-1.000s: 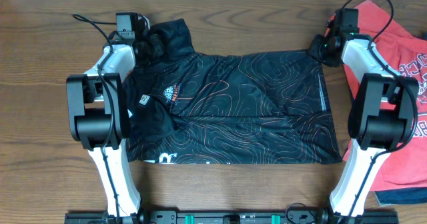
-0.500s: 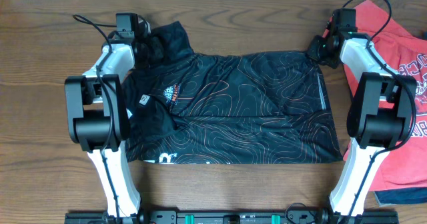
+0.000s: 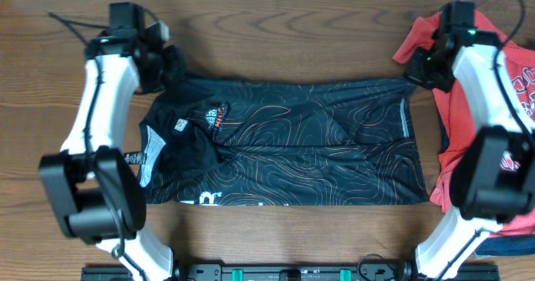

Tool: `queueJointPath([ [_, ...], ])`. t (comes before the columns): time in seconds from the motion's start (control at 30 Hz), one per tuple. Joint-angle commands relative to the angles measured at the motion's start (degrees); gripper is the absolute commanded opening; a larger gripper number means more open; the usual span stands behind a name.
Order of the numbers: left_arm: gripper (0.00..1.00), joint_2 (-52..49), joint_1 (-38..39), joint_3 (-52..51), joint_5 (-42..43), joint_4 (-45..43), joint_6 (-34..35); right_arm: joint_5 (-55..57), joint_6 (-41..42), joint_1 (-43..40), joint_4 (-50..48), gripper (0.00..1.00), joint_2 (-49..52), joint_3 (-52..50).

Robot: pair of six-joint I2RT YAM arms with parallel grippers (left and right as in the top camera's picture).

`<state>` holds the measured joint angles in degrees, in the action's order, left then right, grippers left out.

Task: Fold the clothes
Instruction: 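Fold the top half down toward the hem with both grippers, then release the folded edge and press it flat with both grippers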

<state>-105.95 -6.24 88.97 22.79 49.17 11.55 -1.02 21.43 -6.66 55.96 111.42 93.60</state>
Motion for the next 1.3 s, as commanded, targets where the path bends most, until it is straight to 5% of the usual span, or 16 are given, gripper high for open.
queueJointPath([
  [0.0, 0.06, 2.78, -2.75, -0.02, -0.02, 5.57, -1.44, 7.06, -0.94, -0.2, 4.52, 0.01, -4.04, -0.02],
  [0.33, 0.06, 3.52, -5.64, -0.02, -0.31, 25.33, -4.5, 10.21, -1.79, -0.2, 22.36, 0.01, -6.08, -1.7],
  [0.63, 0.06, 3.52, -5.64, -0.55, -6.14, 34.6, -7.04, 9.99, -1.81, -0.2, 27.69, 0.01, -6.08, -7.69],
  [1.13, 0.06, 3.52, -5.2, -14.08, -9.88, 33.66, -6.86, 10.54, -1.73, -0.2, 25.07, 0.02, -6.1, -16.96],
  [1.27, 0.06, 3.52, -5.2, -16.63, -10.16, 33.24, -6.82, 12.15, -1.7, -0.2, 26.05, 0.11, -6.1, -16.96],
])
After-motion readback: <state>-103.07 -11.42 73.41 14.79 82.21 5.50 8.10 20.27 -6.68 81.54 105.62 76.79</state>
